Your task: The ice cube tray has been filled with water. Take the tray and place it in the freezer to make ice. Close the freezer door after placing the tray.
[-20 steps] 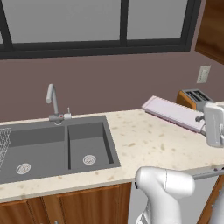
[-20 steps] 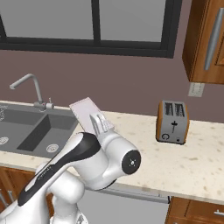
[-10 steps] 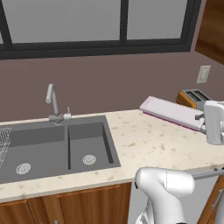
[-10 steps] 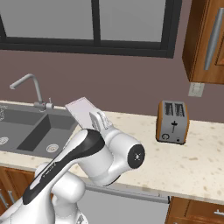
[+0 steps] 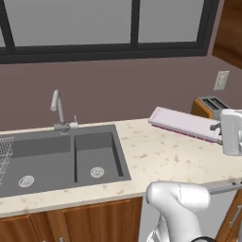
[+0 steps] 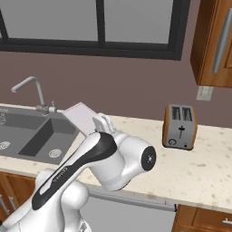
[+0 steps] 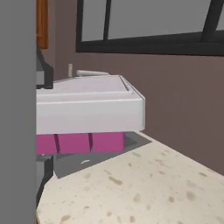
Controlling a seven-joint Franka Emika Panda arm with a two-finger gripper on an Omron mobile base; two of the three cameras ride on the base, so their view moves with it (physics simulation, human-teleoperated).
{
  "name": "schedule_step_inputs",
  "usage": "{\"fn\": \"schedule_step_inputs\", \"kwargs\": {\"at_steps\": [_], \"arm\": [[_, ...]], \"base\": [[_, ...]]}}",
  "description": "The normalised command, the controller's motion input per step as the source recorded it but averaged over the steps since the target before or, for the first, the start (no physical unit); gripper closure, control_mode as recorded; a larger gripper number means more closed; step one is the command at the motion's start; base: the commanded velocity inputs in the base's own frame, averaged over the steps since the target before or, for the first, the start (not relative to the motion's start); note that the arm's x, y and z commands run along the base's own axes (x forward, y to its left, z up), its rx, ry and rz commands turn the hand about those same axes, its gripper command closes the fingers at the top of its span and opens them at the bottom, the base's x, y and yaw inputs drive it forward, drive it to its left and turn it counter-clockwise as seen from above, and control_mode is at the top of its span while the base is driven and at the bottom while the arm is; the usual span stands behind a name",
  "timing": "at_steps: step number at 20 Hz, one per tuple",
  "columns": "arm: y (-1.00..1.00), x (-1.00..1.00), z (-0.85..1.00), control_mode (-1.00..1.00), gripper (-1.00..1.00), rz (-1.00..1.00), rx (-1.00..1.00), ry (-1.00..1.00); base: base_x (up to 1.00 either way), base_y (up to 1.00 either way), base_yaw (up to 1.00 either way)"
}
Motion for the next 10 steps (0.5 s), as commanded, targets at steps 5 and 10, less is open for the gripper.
{"fn": "schedule_step_inputs", "kwargs": {"at_steps": [5,10], "arm": [[0.0,0.0,0.0,1.0,1.0,0.0,0.0,0.0],[0.0,0.0,0.0,1.0,1.0,0.0,0.0,0.0]], "base": [[-0.03,0.0,0.11],[-0.31,0.01,0.14]]}}
